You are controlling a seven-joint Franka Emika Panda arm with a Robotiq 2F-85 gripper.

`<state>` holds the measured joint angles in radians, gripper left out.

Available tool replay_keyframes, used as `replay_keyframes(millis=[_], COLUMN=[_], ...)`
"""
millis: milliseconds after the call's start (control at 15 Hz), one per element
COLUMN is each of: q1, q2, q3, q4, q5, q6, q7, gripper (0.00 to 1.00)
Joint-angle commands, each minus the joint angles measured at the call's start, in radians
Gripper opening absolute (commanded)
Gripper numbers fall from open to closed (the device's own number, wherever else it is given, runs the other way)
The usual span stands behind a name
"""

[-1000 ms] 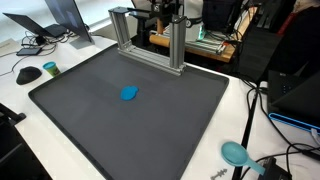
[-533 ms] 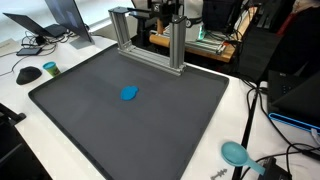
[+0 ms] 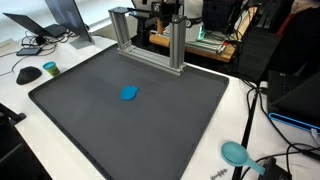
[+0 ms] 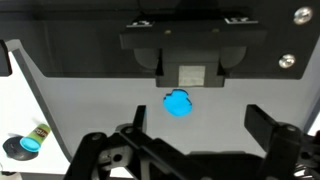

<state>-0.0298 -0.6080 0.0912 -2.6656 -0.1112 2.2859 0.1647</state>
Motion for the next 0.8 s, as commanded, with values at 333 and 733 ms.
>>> replay_keyframes(millis=[333, 733], q1=[-0.007, 0.007], q2=[0.29, 0.53], q3=[0.014, -0.002], q4=[0.255, 0.468], q5=[-0.016, -0.022], q6=[0.007, -0.018], q7=[0.021, 0.021], gripper=[1.0, 1.0])
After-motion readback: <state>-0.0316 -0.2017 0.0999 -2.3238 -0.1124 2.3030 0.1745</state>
